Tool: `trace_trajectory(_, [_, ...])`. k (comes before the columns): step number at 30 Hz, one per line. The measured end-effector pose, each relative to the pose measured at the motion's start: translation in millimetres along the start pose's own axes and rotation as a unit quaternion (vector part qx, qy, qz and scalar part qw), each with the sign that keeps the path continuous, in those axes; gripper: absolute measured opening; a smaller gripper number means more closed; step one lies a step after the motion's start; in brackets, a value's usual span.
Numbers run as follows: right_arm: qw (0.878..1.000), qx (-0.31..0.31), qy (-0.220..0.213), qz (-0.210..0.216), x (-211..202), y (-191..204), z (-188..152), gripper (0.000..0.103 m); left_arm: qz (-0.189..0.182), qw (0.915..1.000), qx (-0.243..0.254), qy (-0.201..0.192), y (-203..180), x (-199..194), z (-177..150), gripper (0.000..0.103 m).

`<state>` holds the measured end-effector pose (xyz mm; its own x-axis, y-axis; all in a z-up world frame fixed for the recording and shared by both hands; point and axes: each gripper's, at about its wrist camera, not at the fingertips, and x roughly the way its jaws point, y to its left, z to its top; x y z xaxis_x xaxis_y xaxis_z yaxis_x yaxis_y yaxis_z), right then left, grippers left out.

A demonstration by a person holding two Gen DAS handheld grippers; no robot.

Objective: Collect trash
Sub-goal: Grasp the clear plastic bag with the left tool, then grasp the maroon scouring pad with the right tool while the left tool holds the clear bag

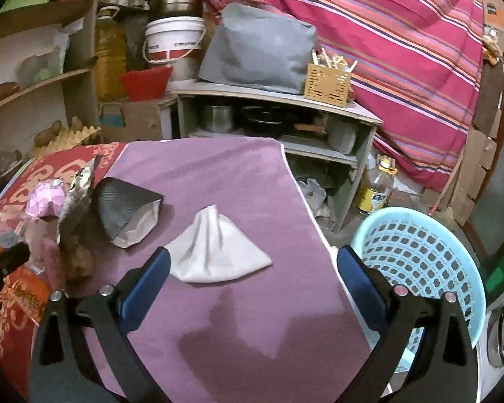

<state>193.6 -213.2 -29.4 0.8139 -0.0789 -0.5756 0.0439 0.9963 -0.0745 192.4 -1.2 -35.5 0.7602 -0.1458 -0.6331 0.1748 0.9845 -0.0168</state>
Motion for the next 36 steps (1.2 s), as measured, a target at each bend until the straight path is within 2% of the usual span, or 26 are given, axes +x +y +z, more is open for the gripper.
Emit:
trace_trajectory(2, [1.0,-0.011,-0.003,0.007,-4,7,-1,0.097,-0.005,1.0,0.001,-0.002,3,-3,1,0.011])
trace_trajectory(5, [0.999,-0.033,-0.008,0.013,-9,20,-3,0.097,0.001,1.0,0.0,-0.009,9,-11,1,0.006])
trace_trajectory(8, [0.999,-0.033,-0.004,0.036,-13,27,-4,0.097,0.011,0.9998,-0.004,-0.018,19,-20,3,0.003])
trace_trajectory(15, [0.997,-0.036,-0.006,0.07,-19,45,-6,0.097,0.037,0.9982,-0.019,-0.043,46,-38,9,0.002])
trace_trajectory(21, [0.994,-0.046,-0.001,0.099,-23,72,-10,0.097,0.052,0.9975,-0.032,-0.037,69,-37,6,0.002])
trace_trajectory(27, [0.992,-0.073,0.012,0.103,-16,101,-20,0.097,0.061,0.997,-0.033,-0.034,80,-38,1,0.002])
trace_trajectory(36, [0.992,-0.061,0.027,0.109,-4,117,-20,0.097,0.069,0.9964,-0.039,-0.031,92,-42,-6,0.002])
